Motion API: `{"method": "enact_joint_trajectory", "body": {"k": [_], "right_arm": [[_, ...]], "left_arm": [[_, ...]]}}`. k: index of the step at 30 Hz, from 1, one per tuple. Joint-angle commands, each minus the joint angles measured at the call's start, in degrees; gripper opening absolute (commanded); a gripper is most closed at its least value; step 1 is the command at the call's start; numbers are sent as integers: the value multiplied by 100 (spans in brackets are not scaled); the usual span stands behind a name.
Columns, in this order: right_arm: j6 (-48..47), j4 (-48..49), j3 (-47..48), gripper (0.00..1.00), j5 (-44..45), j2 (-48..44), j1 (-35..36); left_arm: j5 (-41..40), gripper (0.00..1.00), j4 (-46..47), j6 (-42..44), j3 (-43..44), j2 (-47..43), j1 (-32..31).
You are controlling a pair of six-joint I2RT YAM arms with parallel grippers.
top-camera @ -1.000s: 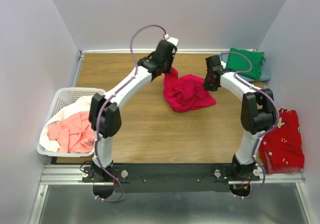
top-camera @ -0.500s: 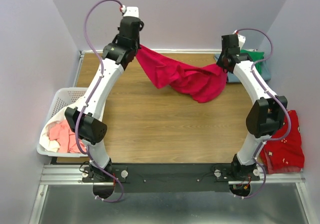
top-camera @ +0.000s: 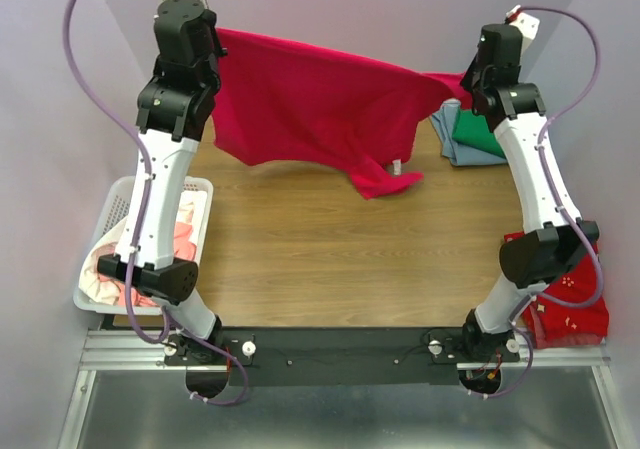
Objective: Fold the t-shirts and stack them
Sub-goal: Flatten the tshirt out
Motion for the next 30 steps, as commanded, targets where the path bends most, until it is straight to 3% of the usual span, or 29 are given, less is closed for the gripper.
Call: {"method": "enact_joint_trajectory", "body": {"k": [1,8,15,24,30], "right_arm": [[-308,-71,676,1,223,-370,-102],[-581,-36,1538,1,-506,-642,-111],[-845,70,1408,1,-946,-1503,-93],[-1144,290,723,1,-2115,-3163,-102],[-977,386,940,1,-2467,-3675,-102]], "left_arm": [[-161,0,544,267,140,-460,98],[700,0,755,152,26,-837,98],[1755,0,1160,214,-598,-1602,89],[2020,0,1054,381,-1625,-3113,89],[2028,0,852,548,-1557,-3659,89]]}}
